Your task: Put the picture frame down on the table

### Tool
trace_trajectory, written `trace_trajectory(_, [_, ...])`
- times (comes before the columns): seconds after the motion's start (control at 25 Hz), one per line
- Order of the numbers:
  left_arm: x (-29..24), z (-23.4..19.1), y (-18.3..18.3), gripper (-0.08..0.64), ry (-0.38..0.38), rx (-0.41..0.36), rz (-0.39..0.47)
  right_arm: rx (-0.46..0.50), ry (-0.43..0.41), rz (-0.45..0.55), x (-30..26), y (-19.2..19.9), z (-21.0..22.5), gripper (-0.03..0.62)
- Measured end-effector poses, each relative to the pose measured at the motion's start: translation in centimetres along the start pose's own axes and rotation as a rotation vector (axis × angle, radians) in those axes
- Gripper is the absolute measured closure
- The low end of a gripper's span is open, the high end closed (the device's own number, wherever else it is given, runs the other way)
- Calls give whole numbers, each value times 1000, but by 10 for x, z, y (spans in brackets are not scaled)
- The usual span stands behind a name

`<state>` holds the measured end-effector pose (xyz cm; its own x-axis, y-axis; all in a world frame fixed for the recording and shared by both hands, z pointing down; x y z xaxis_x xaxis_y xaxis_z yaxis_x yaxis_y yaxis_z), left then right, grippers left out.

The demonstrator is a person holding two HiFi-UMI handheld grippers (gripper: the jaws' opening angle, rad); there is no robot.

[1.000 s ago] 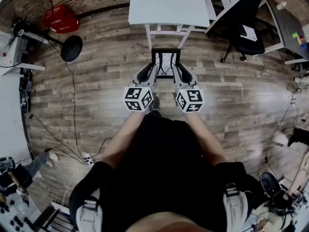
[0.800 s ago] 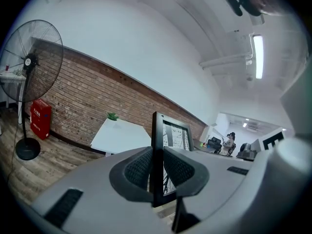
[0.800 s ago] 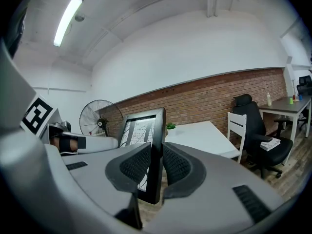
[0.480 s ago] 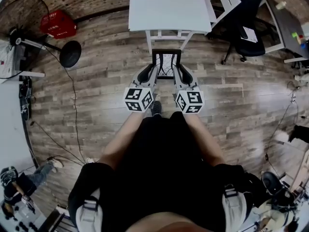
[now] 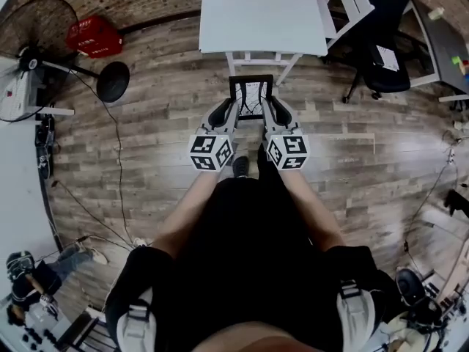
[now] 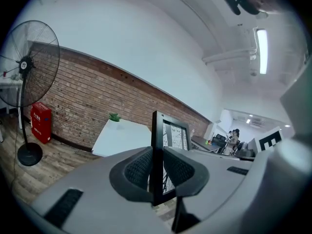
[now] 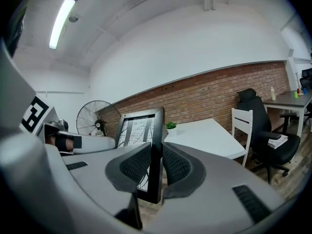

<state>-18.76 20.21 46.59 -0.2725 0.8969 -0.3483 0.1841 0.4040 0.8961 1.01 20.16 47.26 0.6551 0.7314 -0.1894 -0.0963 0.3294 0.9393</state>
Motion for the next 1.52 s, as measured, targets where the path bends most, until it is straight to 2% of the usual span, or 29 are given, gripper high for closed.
trace_trajectory(0.32, [-39, 7, -16, 482, -35, 19, 5, -26, -33, -4, -21, -14, 38, 523])
trace_trajectory(0.88, [-106, 52, -31, 482, -110, 37, 18, -70, -112, -37, -39, -40, 126, 523])
trace_trajectory(1.24, [-139, 70, -38, 482, -181, 51, 30, -54, -183, -51, -59, -58, 171, 525])
trace_trajectory(1.52, [-153, 77, -47, 482, -236, 49, 46, -37, -236, -65, -74, -66, 189, 523])
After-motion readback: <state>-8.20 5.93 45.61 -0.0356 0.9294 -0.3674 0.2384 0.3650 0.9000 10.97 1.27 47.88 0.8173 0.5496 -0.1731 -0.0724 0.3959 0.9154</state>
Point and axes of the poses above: the fingertips, and each gripper's own axes: x backward along the fingers, z to its right, y out of its underside, the point moved 10 cm from there along x, backward along the fingers, and after that the axes turned 15 degrees about -y, right-handed, at the moved point
